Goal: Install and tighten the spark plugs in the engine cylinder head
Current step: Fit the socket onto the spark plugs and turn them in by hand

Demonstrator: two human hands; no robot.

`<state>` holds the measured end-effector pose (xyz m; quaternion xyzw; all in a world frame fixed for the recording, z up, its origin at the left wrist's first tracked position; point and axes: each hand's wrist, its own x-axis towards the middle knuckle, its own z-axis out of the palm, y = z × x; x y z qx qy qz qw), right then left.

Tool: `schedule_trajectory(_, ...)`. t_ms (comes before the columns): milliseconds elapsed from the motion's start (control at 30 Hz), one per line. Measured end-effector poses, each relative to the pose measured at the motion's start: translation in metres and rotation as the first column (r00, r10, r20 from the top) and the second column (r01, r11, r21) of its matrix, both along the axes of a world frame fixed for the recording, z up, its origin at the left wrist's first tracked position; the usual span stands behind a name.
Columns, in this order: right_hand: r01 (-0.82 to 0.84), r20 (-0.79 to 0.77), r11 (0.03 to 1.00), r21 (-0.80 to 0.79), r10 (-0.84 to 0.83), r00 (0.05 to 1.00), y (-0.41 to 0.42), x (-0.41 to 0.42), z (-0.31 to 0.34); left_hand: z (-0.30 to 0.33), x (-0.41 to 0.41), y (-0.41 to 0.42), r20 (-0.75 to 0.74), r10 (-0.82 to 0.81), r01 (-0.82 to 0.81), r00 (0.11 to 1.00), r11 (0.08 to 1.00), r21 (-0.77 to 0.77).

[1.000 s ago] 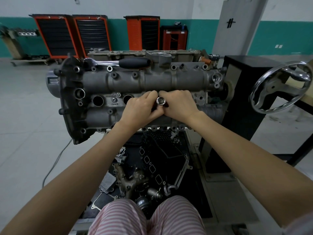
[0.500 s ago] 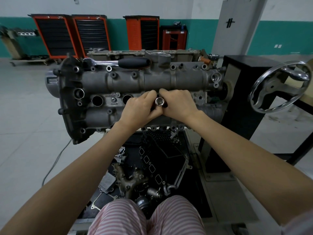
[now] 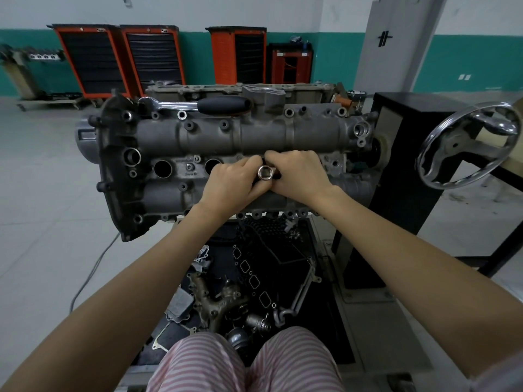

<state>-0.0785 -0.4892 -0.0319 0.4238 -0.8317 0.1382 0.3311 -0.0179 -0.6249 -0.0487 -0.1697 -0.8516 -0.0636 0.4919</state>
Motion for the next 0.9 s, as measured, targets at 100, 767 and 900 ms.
schedule_trajectory(100,0.006,-0.018,1.0,0.014,-0.006,1.0,-0.0004,-0.002,-0.001,0.0027,0.0029,0.0036,0.024,0.013,-0.014,1.0,1.0,0.023)
schedule_trajectory(767,0.011,-0.009,0.999,0.051,-0.01,1.0,-0.0003,-0.0024,-0.001,0.0011,0.0005,0.0033,0.016,0.041,-0.041,0.999,0.999,0.002)
schedule_trajectory(900,0.003,-0.007,0.997,0.072,-0.003,1.0,0.0009,-0.0019,-0.0013,0.0002,0.0005,0.003,0.006,0.038,-0.038,0.999,0.999,0.012)
